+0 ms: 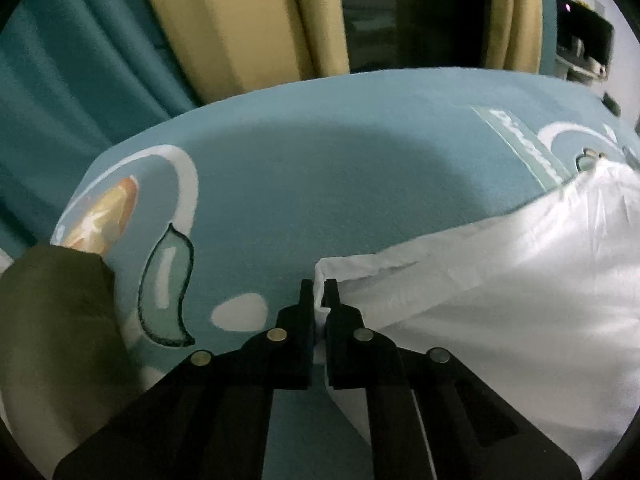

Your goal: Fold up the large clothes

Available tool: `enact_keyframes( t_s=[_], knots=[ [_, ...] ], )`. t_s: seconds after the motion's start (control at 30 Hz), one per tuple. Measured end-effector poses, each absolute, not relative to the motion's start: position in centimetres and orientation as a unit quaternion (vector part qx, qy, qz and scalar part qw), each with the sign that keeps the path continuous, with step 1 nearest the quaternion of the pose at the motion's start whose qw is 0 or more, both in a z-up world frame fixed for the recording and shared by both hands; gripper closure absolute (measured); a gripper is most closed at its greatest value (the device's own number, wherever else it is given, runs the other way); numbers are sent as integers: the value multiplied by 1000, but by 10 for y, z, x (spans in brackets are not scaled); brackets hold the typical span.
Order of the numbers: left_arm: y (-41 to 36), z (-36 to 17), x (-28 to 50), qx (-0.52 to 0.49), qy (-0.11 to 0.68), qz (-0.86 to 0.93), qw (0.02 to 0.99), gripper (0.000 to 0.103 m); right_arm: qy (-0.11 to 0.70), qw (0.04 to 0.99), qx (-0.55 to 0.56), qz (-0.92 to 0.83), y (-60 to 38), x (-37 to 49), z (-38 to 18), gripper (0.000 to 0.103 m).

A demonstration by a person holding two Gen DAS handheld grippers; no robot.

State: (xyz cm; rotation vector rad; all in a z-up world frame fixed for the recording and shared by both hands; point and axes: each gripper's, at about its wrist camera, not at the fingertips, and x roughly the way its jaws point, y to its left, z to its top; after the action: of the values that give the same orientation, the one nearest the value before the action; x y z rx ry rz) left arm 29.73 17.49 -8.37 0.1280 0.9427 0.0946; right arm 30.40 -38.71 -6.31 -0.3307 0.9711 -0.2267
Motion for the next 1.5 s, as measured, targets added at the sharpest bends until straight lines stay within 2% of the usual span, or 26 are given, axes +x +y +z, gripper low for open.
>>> enact_keyframes(
  t_s=[0.27,0.3,0.33,0.37,0.4,0.43,0.47,0.53,0.57,0.67,0.9,1.23,1.33,1.4,1.47,1.5],
  knots=[
    [184,-66,284,29,427,59,902,94,421,897,-67,-118,-404,268,-44,34],
    [184,-65,282,28,427,60,902,87,424,897,-53,-108,-403,267,-45,34],
    [185,-64,281,27,426,64,902,72,431,897,-30,-93,-405,266,-49,34],
    [188,-65,282,24,425,64,903,62,438,895,-13,-83,-408,268,-54,34],
    [190,-65,281,18,422,61,904,47,443,893,-4,-77,-407,268,-57,37],
    [191,-65,280,10,421,54,905,44,452,889,2,-69,-406,272,-64,43],
    [191,-66,280,7,424,51,904,44,458,887,2,-63,-401,271,-68,52],
    [189,-67,279,11,425,40,904,44,462,886,-1,-48,-394,276,-73,60],
    [188,-68,279,15,426,32,904,44,460,887,-9,-48,-390,278,-73,68],
    [176,-65,271,34,428,-8,903,44,462,886,-30,-45,-386,281,-72,102],
    [127,-84,275,129,472,-58,870,44,466,879,-63,-78,-386,267,-67,102],
    [150,-84,332,121,467,3,876,43,458,878,-86,-113,-379,258,-46,96],
    [159,-82,348,132,459,47,878,43,443,885,-87,-109,-370,259,-36,84],
    [170,-76,356,113,452,64,882,43,432,892,-87,-101,-363,260,-30,59],
    [174,-66,355,102,443,64,889,43,419,900,-89,-78,-349,262,-23,50],
    [174,-59,352,100,434,59,893,43,416,902,-90,-69,-343,263,-22,50]
  ],
)
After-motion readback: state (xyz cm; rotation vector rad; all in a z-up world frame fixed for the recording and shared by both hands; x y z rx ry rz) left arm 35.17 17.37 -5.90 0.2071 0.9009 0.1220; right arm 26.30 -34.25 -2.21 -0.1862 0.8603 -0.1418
